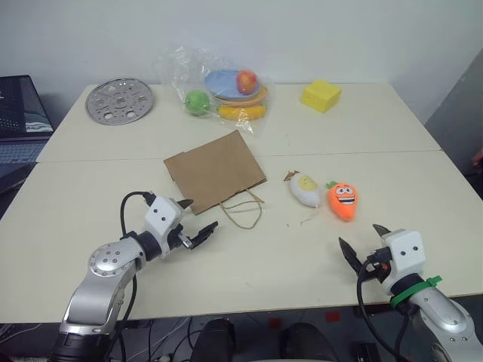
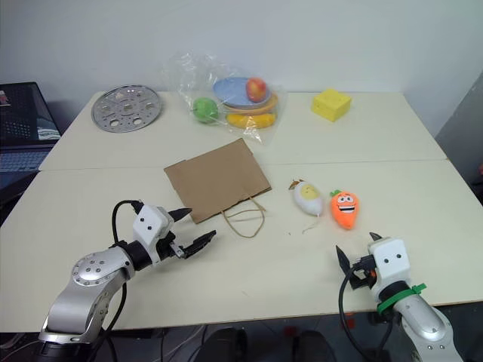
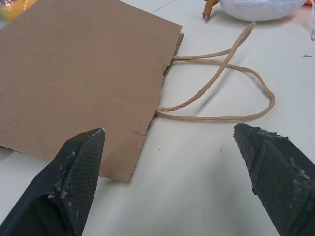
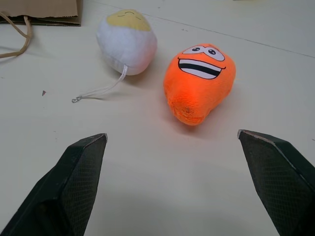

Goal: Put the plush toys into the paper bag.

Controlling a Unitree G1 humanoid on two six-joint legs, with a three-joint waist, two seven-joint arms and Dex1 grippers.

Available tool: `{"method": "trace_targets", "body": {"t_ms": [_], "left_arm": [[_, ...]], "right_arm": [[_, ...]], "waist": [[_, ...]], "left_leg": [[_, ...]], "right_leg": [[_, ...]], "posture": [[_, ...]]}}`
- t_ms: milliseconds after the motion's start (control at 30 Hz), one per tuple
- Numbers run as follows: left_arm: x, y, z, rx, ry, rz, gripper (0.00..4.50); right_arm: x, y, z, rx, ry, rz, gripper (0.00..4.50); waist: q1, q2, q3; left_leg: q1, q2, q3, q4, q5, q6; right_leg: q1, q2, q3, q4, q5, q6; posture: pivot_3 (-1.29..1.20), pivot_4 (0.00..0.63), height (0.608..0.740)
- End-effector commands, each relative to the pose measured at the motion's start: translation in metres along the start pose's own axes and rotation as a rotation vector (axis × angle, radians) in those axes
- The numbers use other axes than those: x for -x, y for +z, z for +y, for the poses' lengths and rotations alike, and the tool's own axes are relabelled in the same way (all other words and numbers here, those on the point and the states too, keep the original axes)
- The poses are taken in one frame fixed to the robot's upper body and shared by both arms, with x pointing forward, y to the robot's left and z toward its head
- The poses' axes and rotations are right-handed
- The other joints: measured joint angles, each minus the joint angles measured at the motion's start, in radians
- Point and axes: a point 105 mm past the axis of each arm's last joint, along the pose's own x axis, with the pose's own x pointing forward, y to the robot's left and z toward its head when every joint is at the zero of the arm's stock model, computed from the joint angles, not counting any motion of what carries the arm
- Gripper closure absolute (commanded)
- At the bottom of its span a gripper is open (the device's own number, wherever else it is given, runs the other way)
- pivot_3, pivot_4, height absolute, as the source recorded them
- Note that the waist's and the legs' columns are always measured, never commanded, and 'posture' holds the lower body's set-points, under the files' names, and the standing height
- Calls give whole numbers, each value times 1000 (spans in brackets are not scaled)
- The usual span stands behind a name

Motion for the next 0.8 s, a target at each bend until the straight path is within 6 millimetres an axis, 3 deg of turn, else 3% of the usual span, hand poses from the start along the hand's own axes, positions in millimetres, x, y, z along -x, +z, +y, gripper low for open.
{"method": "trace_targets", "body": {"t_ms": [33, 400, 667, 800], "left_arm": [[2, 7, 1, -15, 2, -24, 17], [10, 13, -4, 105, -49, -62, 17], [19, 18, -17, 231, -104, -78, 17], [26, 9, -21, 198, -78, -48, 17]], "right_arm": [[3, 13, -2, 23, -1, -45, 43], [2, 17, 0, 25, 26, -63, 43], [4, 26, 13, -75, 107, -103, 43], [4, 24, 9, -77, 89, -101, 43]], "waist": [[0, 0, 0], [0, 0, 0], [-1, 0, 0], [-1, 0, 0]], "left_leg": [[0, 0, 0, 0, 0, 0], [0, 0, 0, 0, 0, 0], [0, 0, 0, 0, 0, 0], [0, 0, 0, 0, 0, 0]], "right_leg": [[0, 0, 0, 0, 0, 0], [0, 0, 0, 0, 0, 0], [0, 0, 0, 0, 0, 0], [0, 0, 0, 0, 0, 0]], "posture": [[0, 150, 740], [0, 150, 740], [0, 150, 740], [0, 150, 740]]}}
